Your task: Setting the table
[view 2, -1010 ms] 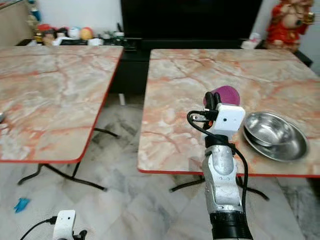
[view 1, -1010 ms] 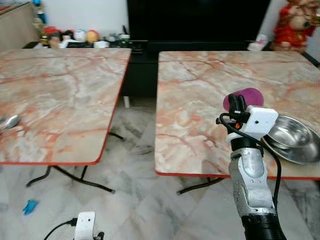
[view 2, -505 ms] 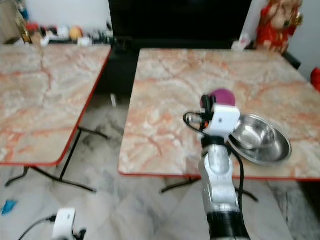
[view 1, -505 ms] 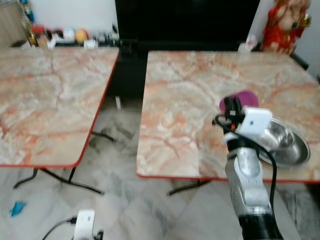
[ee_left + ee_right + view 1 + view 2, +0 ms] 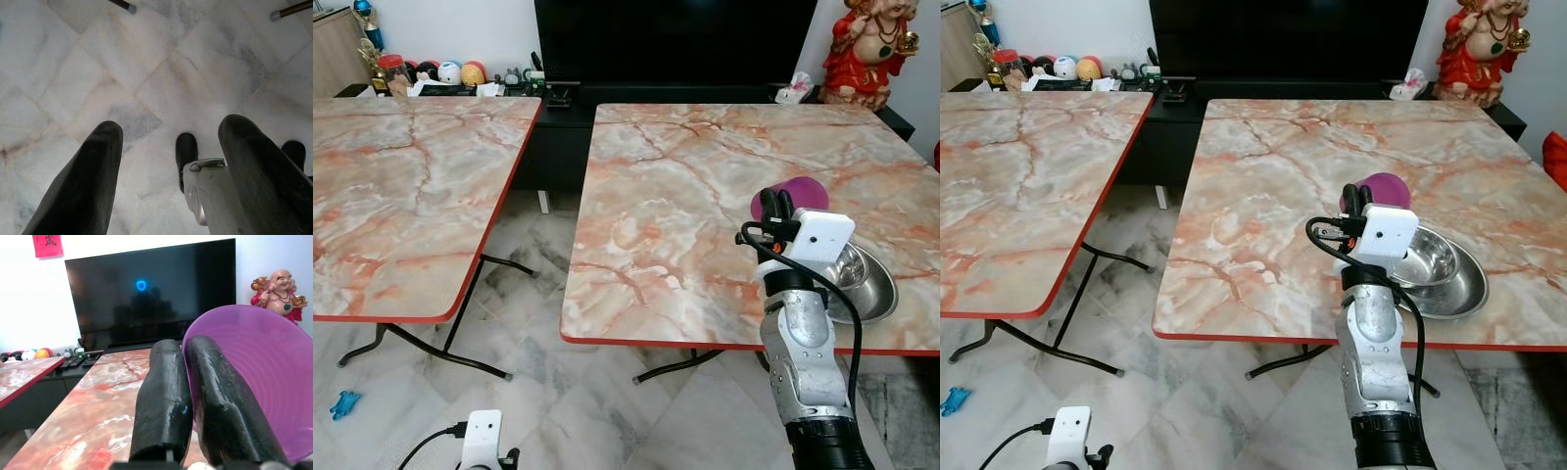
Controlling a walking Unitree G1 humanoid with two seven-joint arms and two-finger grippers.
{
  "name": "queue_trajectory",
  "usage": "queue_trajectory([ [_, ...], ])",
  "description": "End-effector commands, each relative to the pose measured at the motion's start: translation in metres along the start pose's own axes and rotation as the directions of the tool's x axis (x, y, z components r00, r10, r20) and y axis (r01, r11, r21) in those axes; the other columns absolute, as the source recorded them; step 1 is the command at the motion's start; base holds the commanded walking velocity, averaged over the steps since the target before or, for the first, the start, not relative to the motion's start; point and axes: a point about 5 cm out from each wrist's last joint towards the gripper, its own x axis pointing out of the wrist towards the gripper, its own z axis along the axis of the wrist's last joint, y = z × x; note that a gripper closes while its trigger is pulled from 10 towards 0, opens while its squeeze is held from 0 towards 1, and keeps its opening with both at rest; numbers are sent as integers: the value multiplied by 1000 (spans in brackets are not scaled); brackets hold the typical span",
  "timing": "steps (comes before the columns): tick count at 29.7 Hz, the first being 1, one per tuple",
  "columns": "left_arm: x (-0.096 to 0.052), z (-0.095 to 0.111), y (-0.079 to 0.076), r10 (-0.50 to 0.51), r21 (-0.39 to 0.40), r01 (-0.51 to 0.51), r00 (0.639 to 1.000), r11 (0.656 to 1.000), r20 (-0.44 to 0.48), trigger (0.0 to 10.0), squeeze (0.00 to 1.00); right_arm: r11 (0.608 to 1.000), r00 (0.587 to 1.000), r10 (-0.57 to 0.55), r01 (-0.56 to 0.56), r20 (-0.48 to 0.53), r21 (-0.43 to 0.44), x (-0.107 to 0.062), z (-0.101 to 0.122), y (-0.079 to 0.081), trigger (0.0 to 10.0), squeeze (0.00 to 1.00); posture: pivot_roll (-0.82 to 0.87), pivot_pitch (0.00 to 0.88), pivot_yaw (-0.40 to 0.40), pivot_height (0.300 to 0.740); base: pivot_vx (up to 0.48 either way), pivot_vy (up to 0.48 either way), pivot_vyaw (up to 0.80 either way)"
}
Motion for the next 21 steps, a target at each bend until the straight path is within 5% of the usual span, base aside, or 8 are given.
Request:
queue_trajectory([
  [1, -1, -4, 1, 1, 5, -1, 1000, 1000, -15, 10000, 0, 1000, 1000, 11, -11, -3, -14, 2, 1, 2, 10000, 0, -22, 7, 2, 740, 0, 0, 0],
  [21, -1, -6, 2, -2, -4, 2, 1000, 1000, -19, 10000, 0, 999, 999, 29, -30, -34, -34, 2, -2, 3, 10000, 0, -29, 0, 2, 740, 65, 0, 0],
])
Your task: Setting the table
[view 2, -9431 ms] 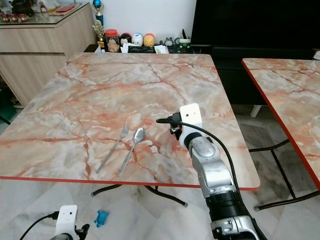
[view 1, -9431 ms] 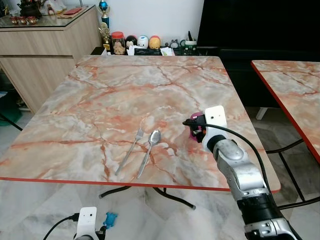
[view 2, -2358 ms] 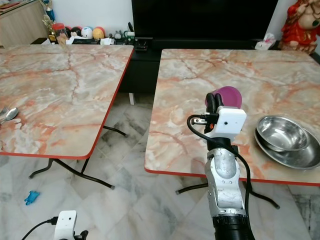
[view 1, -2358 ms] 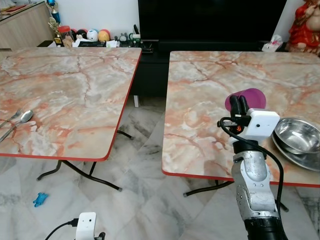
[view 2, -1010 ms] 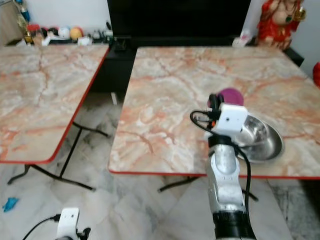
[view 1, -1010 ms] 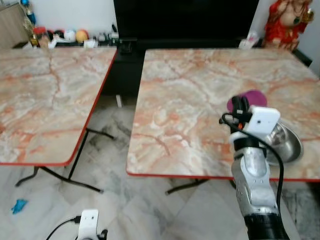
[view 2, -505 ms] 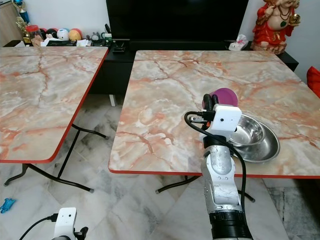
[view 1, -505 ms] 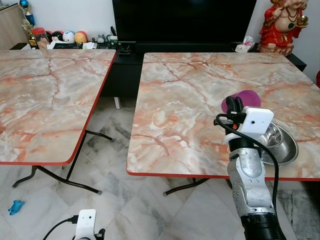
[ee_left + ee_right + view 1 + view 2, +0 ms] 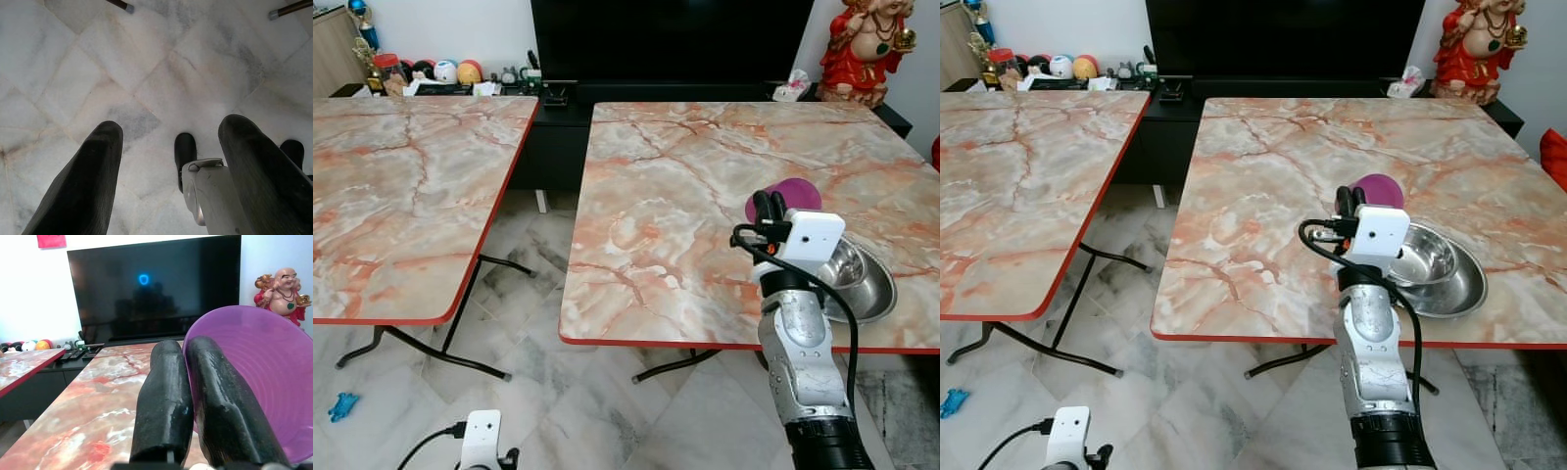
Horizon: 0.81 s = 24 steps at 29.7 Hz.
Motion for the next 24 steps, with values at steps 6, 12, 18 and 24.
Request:
queue_trajectory([
  [6, -1, -5, 1, -1, -2, 1, 1000, 1000, -16, 10000, 0, 1000, 1000, 16, -16, -13, -15, 1, -1, 2, 10000, 0, -30, 0, 2, 740, 274, 0, 0],
  [12, -1, -5, 1, -3, -2, 3, 1000, 1000, -16, 10000, 0, 1000, 1000, 18, -19, -15, -14, 1, -1, 2, 10000, 0, -31, 0, 3, 740, 289, 0, 0],
  [18, -1, -4, 1, -4, -1, 4, 1000, 1000, -13, 10000, 0, 1000, 999, 22, -23, -22, -16, 2, -2, 3, 10000, 0, -29, 0, 2, 740, 301, 0, 0],
  [24, 0, -3, 1, -4, 0, 4, 1000, 1000, -9, 10000, 0, 1000, 999, 23, -23, -28, -16, 1, -2, 4, 10000, 0, -30, 0, 4, 740, 307, 0, 0],
])
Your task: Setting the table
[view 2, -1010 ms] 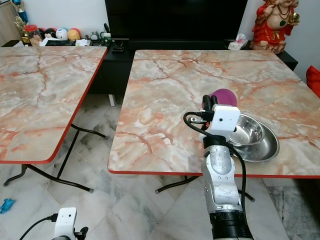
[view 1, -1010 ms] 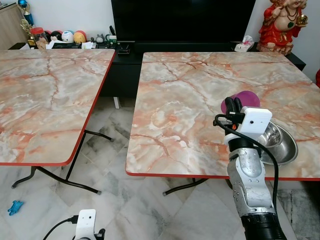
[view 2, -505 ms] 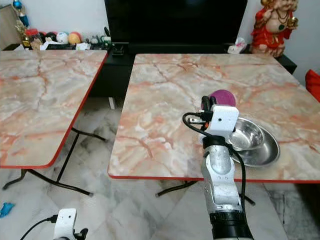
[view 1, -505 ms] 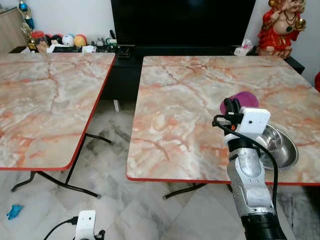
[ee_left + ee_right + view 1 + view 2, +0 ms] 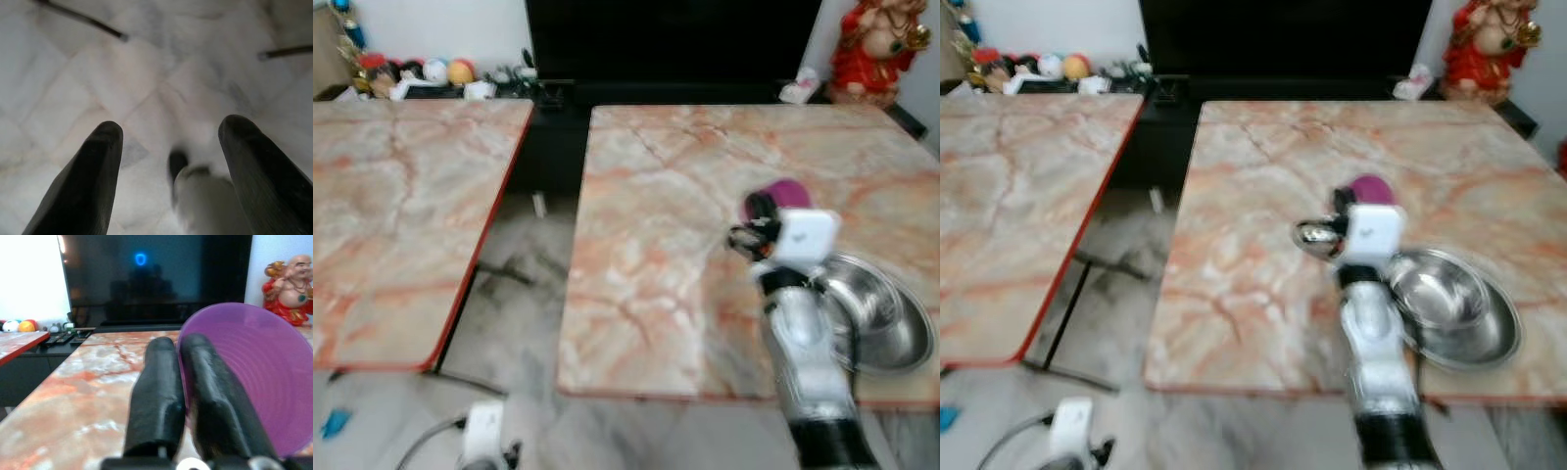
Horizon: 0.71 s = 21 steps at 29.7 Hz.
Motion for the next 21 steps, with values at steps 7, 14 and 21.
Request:
queue_trajectory([
  [7, -3, -13, 15, 37, 4, -36, 998, 999, -43, 10000, 0, 998, 998, 57, -57, 0, 14, 0, 1, 19, 10000, 0, -30, 0, 6, 740, 276, 0, 0],
  [14, -3, -11, 15, 37, 4, -37, 999, 999, -38, 10000, 0, 999, 999, 52, -52, -14, -8, -1, 2, 18, 10000, 0, -28, 0, 8, 740, 0, 0, 0],
  [21, -3, -11, 14, 35, 1, -35, 999, 999, -38, 10000, 0, 986, 991, 44, -64, -129, -156, -2, 4, 15, 10000, 0, -32, 1, 8, 740, 0, 0, 0],
])
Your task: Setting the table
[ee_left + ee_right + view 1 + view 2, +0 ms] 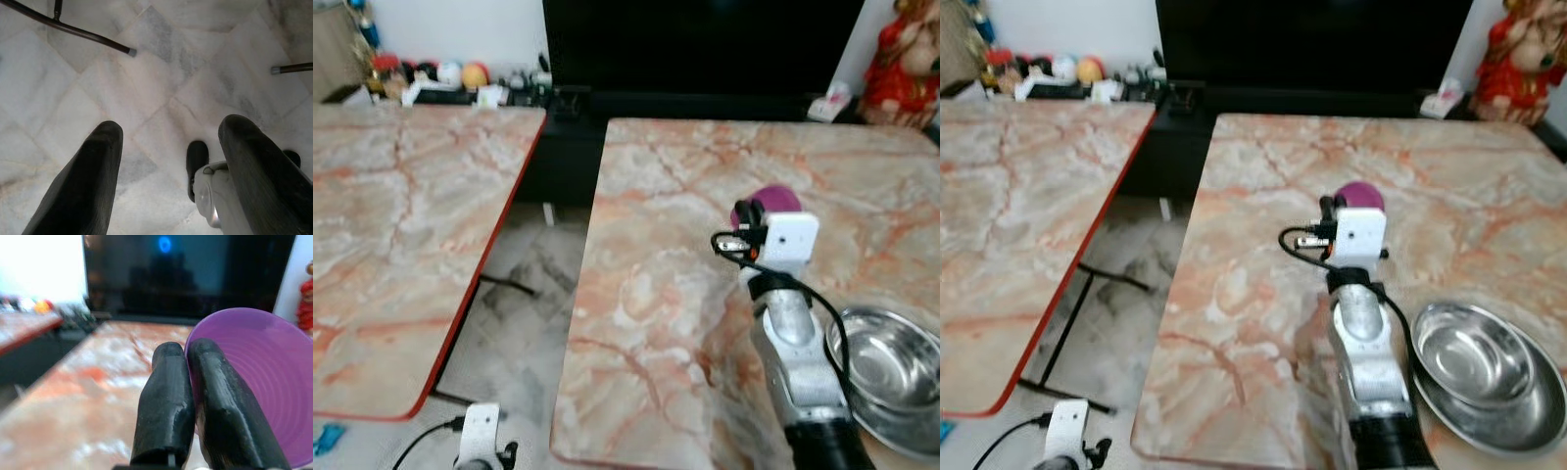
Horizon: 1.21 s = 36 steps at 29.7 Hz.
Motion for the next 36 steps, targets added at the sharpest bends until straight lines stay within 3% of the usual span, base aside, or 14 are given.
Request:
queue_trajectory([
  [1, -1, -5, 0, 0, -3, 0, 1000, 1000, -20, 10000, 0, 998, 998, -4, 1, -55, -62, -1, 5, -2, 10000, 0, -32, 2, 8, 740, 0, 0, 0],
  [4, -1, -5, 0, -1, -5, 0, 1000, 1000, -20, 10000, 0, 984, 983, 61, -88, -173, -152, -5, 6, -6, 10000, 0, -34, 3, 7, 740, 0, 0, 0],
  [11, -1, -4, -1, -3, -8, 3, 1000, 1000, -20, 10000, 0, 944, 946, 136, -214, -296, -251, -14, 13, -17, 10000, 0, -43, 4, 10, 740, 0, 0, 0],
  [13, -1, -4, -1, -3, -10, 3, 1000, 1000, -20, 10000, 0, 960, 934, 147, -214, -326, -178, -16, 15, -18, 10000, 0, -46, 5, 11, 740, 0, 0, 0],
  [19, 0, -4, -1, -4, -10, 3, 1000, 1000, -20, 10000, 0, 966, 912, 149, -216, -382, -140, -17, 11, -17, 10000, 0, -44, 10, 10, 740, 0, 0, 0],
  [23, 0, -4, -1, -3, -8, 3, 1000, 1000, -20, 10000, 0, 982, 890, 163, -187, -426, -14, -19, -1, -14, 10000, 0, -41, 26, 10, 740, 0, 0, 0],
  [25, 0, -4, -1, -4, -8, 4, 1000, 1000, -20, 10000, 0, 985, 886, 159, -174, -435, 6, -20, -3, -15, 10000, 0, -40, 27, 10, 740, 0, 0, 0],
  [36, -1, -5, 0, -4, -10, 4, 1000, 1000, -24, 10000, 0, 987, 849, 131, -159, -511, -11, -27, -6, -26, 10000, 0, -56, 23, 11, 740, 0, 0, 0],
])
